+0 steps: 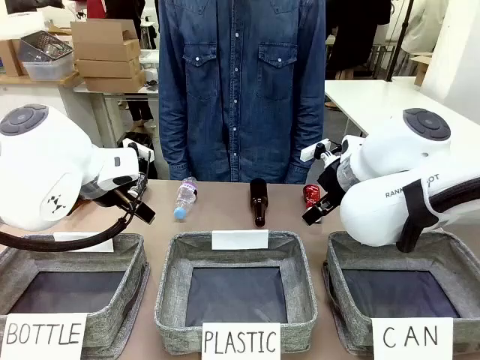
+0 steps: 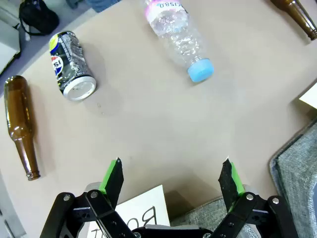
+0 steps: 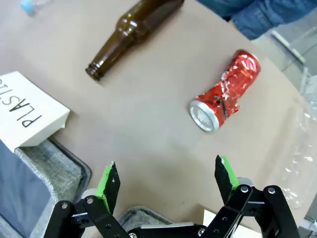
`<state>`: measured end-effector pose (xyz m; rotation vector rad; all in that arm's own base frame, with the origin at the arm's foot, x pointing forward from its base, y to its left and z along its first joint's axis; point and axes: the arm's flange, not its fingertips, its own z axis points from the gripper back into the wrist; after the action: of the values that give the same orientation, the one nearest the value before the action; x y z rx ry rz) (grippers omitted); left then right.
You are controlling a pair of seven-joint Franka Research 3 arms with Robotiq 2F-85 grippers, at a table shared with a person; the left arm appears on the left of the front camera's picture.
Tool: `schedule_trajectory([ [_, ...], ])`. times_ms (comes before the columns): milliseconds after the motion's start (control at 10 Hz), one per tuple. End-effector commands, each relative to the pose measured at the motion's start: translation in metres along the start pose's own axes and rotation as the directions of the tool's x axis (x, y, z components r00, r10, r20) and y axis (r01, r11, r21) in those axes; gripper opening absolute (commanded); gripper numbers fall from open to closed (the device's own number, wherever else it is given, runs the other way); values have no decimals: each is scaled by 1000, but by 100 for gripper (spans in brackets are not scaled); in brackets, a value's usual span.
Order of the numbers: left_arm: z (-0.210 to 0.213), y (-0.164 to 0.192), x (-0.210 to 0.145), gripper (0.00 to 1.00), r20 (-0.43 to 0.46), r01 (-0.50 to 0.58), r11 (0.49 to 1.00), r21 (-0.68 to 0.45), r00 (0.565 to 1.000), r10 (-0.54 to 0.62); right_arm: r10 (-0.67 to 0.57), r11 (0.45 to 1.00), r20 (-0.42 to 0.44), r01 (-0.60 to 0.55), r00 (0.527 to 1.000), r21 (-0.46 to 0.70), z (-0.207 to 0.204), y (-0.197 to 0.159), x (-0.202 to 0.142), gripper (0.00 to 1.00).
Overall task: Sort the can waste into the basket.
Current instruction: Pick up the can waste from the table and place it in the right Fabric basket.
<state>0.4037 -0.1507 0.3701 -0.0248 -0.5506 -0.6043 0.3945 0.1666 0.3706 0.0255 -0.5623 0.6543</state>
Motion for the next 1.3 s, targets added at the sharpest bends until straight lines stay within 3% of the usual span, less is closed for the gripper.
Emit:
schedule_trajectory([
  [0, 0, 0, 0, 100, 0, 0, 1000, 0, 1000, 0, 0, 1000, 0, 0, 1000, 0, 0, 0, 0, 100],
  [1000, 0, 0, 0, 100, 0, -1, 1000, 0, 1000, 1, 0, 1000, 0, 0, 1000, 0, 0, 0, 0, 100],
  [1200, 89, -11, 2, 100, -36, 60, 998, -17, 998, -61, -18, 997, 59, 14, 998, 70, 91, -28, -6, 100],
])
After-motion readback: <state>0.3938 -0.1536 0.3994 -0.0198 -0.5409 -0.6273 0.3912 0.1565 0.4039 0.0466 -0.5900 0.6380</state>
